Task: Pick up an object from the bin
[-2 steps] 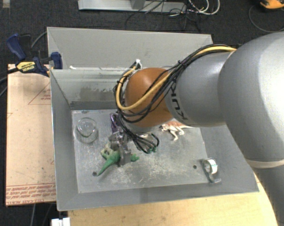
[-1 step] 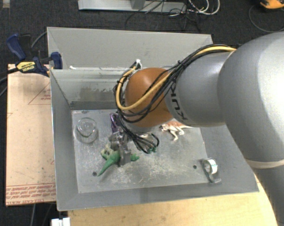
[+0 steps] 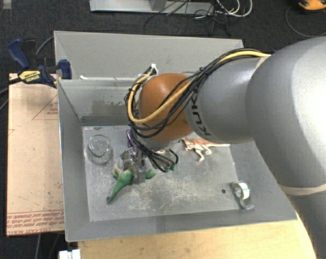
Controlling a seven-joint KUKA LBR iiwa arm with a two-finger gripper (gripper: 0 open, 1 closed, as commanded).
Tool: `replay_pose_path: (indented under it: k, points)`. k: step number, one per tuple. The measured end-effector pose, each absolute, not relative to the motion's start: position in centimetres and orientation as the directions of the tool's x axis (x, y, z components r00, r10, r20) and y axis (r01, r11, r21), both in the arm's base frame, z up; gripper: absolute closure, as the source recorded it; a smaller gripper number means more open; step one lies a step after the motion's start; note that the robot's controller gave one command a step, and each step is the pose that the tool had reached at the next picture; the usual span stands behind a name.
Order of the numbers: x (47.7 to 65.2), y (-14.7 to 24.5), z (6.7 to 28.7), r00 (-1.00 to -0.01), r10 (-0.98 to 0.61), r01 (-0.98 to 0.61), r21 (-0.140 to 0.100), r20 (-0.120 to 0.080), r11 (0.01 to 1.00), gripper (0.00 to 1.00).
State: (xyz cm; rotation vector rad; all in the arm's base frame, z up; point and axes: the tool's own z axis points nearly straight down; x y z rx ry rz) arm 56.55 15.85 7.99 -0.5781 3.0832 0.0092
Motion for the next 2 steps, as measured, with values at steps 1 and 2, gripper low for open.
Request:
replay_pose_path:
  k: [1, 2]
  points:
    - [56.71, 14.52, 16.57, -0.930, -0.367, -0.367, 0.005, -0.004, 0.930, 1.00]
    - [56.71, 14.51, 16.57, -0.930, -0.367, -0.367, 0.005, -0.003, 0.930, 1.00]
